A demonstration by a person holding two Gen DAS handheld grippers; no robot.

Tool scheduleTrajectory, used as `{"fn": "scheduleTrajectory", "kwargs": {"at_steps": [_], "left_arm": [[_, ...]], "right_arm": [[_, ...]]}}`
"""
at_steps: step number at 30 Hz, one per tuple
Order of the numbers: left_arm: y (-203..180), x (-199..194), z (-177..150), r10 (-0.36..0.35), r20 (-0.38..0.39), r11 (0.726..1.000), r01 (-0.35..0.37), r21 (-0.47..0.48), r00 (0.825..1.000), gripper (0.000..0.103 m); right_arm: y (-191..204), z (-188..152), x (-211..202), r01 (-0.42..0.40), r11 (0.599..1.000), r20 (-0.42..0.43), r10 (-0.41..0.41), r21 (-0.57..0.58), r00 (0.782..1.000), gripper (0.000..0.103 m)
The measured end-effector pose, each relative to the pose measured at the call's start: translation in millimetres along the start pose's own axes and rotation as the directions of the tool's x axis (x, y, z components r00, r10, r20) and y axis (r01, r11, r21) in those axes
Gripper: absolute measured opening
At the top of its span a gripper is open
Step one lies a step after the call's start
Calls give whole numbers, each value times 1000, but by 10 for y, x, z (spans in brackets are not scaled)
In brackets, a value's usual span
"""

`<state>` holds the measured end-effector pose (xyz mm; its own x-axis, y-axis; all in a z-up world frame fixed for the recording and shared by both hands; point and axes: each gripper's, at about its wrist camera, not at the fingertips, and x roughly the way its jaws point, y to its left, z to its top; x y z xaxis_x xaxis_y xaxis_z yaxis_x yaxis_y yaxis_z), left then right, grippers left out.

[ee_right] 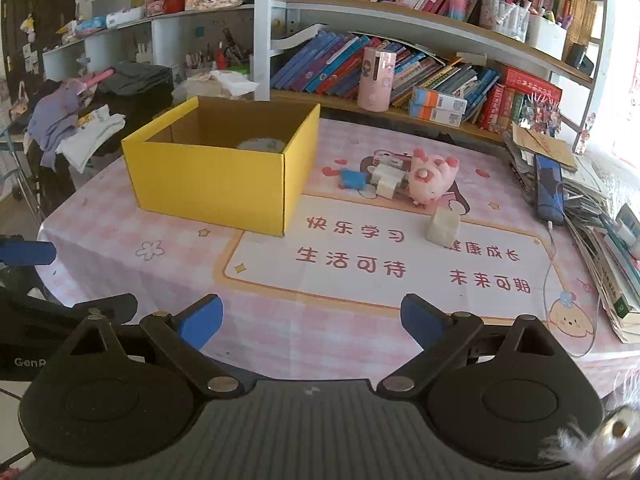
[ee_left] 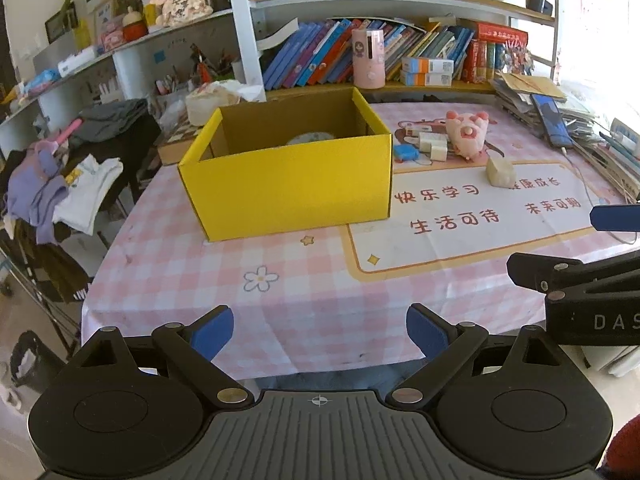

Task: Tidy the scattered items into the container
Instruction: 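Withdraw both tools from the box back over the table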

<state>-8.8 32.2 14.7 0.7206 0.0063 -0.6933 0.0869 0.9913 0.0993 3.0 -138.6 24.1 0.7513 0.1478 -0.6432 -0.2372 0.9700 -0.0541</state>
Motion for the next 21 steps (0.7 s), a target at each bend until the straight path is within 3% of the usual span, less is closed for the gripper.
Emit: {"fn": "scheduleTrajectory", "kwargs": {"at_steps": [21], "left_arm": [[-129, 230, 89, -113, -39, 993, 114, 19, 993, 95]], "right_arm": [[-161, -54, 54, 89, 993, -60, -85, 74, 995, 97]]}}
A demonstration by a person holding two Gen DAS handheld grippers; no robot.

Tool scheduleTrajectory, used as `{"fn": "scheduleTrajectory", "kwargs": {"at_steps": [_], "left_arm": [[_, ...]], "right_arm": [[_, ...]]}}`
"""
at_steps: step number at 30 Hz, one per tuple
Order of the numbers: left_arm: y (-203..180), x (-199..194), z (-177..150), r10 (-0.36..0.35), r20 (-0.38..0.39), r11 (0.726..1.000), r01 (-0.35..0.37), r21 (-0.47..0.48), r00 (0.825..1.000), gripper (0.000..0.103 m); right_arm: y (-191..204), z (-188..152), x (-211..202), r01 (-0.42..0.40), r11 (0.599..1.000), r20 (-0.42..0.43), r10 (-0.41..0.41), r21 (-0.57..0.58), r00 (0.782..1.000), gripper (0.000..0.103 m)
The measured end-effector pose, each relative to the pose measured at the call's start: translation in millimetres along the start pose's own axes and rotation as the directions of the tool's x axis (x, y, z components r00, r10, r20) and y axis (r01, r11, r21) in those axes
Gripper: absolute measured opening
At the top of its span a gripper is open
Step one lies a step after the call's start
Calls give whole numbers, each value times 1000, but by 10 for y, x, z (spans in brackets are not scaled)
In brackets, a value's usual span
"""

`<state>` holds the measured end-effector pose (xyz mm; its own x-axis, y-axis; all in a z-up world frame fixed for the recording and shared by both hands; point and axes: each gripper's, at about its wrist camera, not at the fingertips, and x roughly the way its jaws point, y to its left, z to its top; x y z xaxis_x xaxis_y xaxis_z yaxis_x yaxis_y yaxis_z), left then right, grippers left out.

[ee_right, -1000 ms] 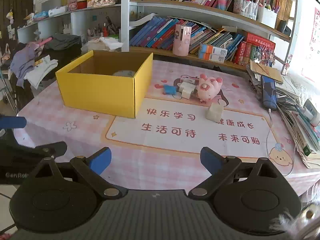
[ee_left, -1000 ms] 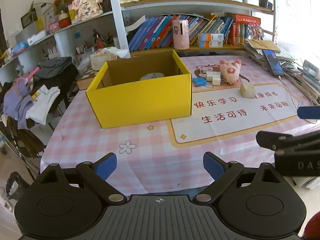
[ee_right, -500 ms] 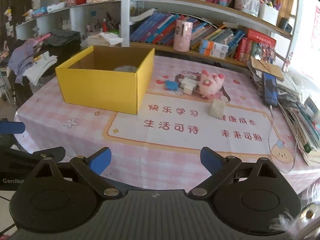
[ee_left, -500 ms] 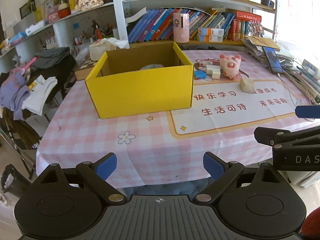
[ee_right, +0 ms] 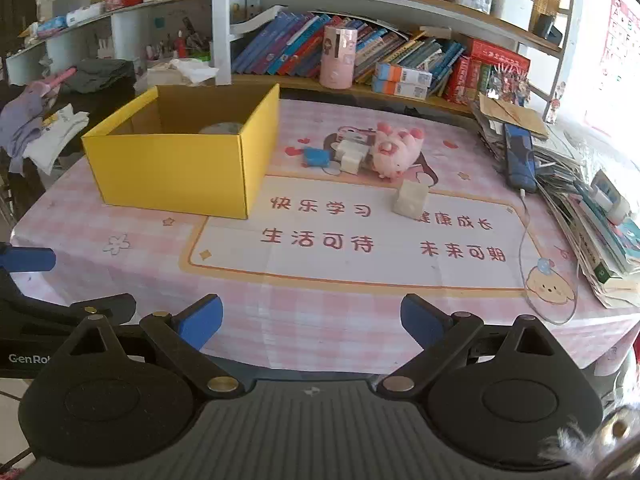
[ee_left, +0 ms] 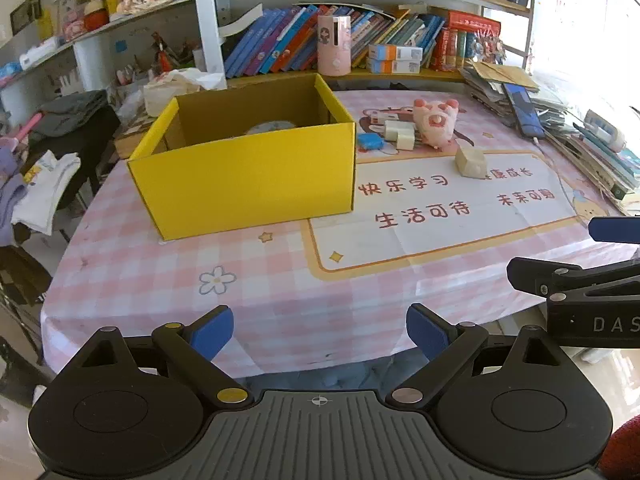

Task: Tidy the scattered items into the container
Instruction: 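Withdraw both tools from the box back over the table, then reach the right tool to the white foam block and grasp it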

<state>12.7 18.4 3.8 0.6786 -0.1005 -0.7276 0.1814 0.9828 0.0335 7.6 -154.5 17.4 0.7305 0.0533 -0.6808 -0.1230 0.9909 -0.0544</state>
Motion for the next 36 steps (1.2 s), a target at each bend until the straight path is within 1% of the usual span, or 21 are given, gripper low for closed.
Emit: {"fn": "scheduleTrajectory", "kwargs": {"at_steps": [7, 12, 21, 31, 36], "left_arm": [[-76, 110, 43, -22, -29, 1000, 22, 20, 999, 95], [-163, 202, 105, -43, -38, 998, 45, 44, 998, 95], [-435, 402, 294, -97, -44, 986, 102, 132, 994, 95], [-661, 721, 547, -128, -64, 978, 137, 160, 990, 95], [-861, 939, 697, -144, -82, 971, 157, 178, 986, 95]], "right_arm": [[-55, 4, 43, 16, 1000, -12, -16, 11, 1000, 97], [-169, 11, 79, 42, 998, -16, -41, 41, 999, 96], [-457, 70, 213, 82, 992, -28, -79, 97, 996, 96], [-799, 205, 532, 88, 988, -60, -81, 128, 995, 96], [-1021, 320, 756, 88, 988, -80, -78, 127, 994, 96]]}}
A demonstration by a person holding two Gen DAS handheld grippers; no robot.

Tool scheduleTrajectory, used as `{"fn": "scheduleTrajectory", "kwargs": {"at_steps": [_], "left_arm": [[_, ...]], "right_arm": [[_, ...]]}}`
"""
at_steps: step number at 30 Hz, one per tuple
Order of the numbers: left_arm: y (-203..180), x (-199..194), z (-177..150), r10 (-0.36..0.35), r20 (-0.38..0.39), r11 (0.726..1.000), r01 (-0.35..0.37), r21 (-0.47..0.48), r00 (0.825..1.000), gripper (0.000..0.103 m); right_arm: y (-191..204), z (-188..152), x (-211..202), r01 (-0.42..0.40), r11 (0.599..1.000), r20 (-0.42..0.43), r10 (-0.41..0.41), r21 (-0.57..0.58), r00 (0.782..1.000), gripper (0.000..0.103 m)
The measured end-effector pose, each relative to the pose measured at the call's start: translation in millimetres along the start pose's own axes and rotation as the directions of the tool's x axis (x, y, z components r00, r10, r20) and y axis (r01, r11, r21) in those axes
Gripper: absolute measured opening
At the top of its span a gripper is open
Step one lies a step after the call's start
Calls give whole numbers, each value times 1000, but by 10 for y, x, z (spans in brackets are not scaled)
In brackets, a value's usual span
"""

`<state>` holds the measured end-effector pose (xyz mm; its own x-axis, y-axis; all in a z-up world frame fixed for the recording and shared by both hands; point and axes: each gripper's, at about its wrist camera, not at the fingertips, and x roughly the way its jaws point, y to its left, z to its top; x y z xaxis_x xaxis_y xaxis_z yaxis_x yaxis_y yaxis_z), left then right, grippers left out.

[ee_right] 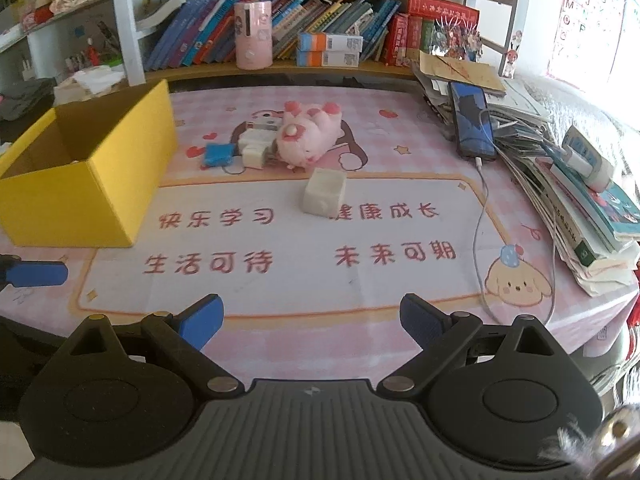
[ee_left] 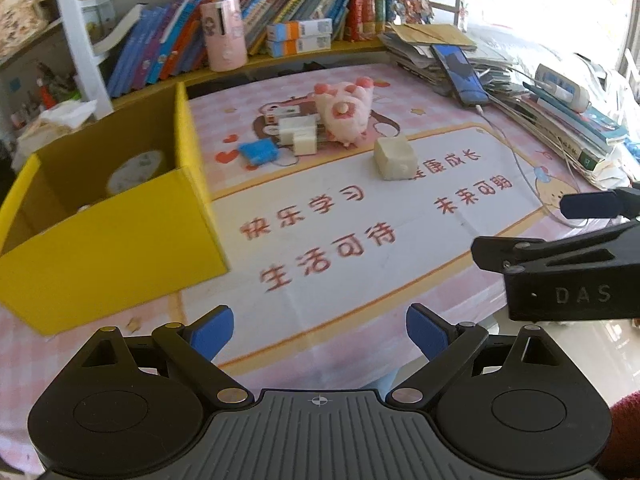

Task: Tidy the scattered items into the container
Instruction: 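Reach the right tool to the white foam block and grasp it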

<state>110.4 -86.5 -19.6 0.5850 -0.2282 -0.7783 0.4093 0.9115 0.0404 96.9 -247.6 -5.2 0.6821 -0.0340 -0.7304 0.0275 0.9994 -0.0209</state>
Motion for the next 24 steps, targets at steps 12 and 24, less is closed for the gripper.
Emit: {"fn": "scheduleTrajectory", "kwargs": {"at_steps": [12, 24], "left_arm": [[-264, 375, 585, 27, 20, 999, -27, -23, 999, 95], [-316, 700, 969, 147, -37, 985, -150, -89, 988, 95]], "right_arm": [[-447, 618, 525, -81, 994, -16, 81, -70, 997, 91], [-645, 1080, 1206, -218, 969, -102, 207, -117, 973, 83]]}}
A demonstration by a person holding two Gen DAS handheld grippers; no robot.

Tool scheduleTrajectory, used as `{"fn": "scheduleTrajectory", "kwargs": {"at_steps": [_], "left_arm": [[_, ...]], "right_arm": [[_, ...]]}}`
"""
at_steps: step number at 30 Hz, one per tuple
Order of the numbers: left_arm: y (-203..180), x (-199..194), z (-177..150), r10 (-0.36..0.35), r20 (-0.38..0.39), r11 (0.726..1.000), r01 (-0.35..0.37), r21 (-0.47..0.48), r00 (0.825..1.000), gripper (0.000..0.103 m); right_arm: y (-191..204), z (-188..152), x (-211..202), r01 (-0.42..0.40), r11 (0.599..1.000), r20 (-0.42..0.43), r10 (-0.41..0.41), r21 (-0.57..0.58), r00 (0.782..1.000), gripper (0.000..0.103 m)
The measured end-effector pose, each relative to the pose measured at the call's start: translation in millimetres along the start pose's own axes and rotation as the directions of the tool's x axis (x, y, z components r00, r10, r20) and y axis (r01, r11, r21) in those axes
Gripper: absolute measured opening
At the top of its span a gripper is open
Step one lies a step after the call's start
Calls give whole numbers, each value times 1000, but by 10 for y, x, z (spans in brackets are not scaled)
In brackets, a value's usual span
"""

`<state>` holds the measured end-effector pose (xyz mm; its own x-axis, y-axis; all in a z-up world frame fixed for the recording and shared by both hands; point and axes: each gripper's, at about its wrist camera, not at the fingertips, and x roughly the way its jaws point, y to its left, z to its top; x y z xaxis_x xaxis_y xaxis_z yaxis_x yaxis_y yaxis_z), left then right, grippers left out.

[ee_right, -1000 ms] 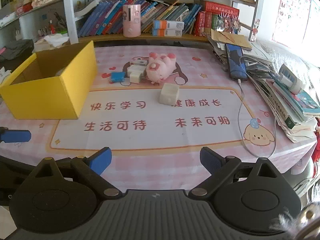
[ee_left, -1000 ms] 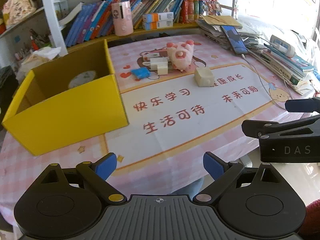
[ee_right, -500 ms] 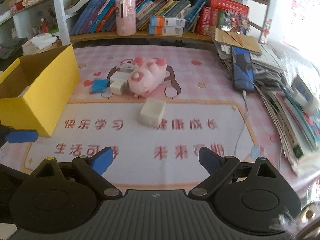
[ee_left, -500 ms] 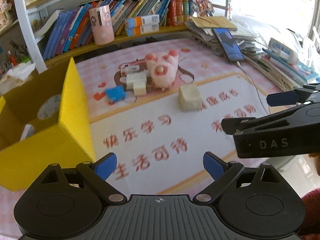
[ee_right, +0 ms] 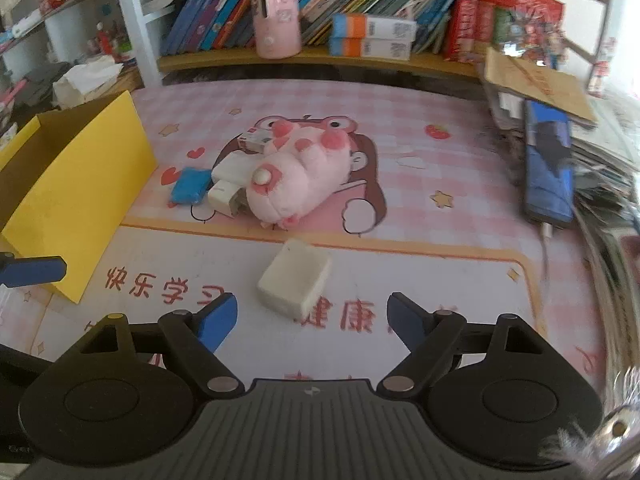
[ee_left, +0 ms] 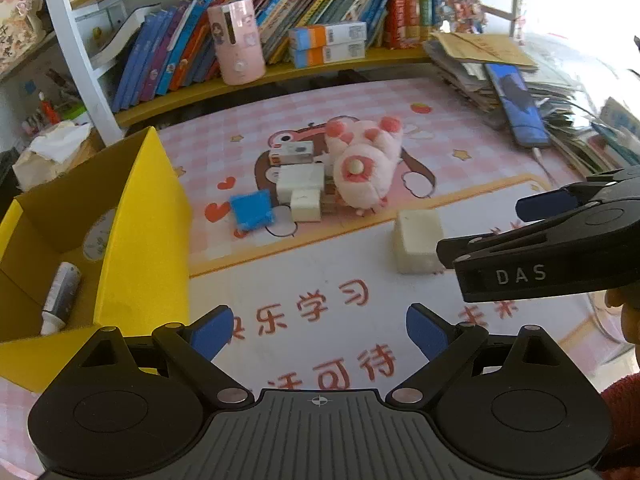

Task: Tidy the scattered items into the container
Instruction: 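Reach the right tool to the white foam block and grasp it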

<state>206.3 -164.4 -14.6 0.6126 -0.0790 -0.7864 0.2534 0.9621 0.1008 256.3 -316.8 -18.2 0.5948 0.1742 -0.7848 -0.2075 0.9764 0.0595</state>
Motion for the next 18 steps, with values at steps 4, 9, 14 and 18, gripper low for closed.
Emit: {"fn": "scheduleTrajectory", "kwargs": {"at_steps": [4, 9, 14, 18], "left_arm": [[2, 114, 88, 32, -23, 999, -33, -21, 999, 95], [-35, 212, 139, 62, -56, 998, -63, -18, 996, 95], [-44, 248, 171, 90, -76, 996, -92, -17, 993, 95], [-54, 276, 200, 112, -88, 993, -114, -14, 990, 95]], "right_arm": [[-30, 112, 240, -64, 997, -39, 62, -32, 997, 81], [-30, 192, 508, -94, 995, -88, 90, -46, 992, 76], [-30, 225, 684, -106, 992, -119, 97, -67, 988, 70], [-35, 225, 769, -118, 990, -140, 106, -77, 984, 60]]}}
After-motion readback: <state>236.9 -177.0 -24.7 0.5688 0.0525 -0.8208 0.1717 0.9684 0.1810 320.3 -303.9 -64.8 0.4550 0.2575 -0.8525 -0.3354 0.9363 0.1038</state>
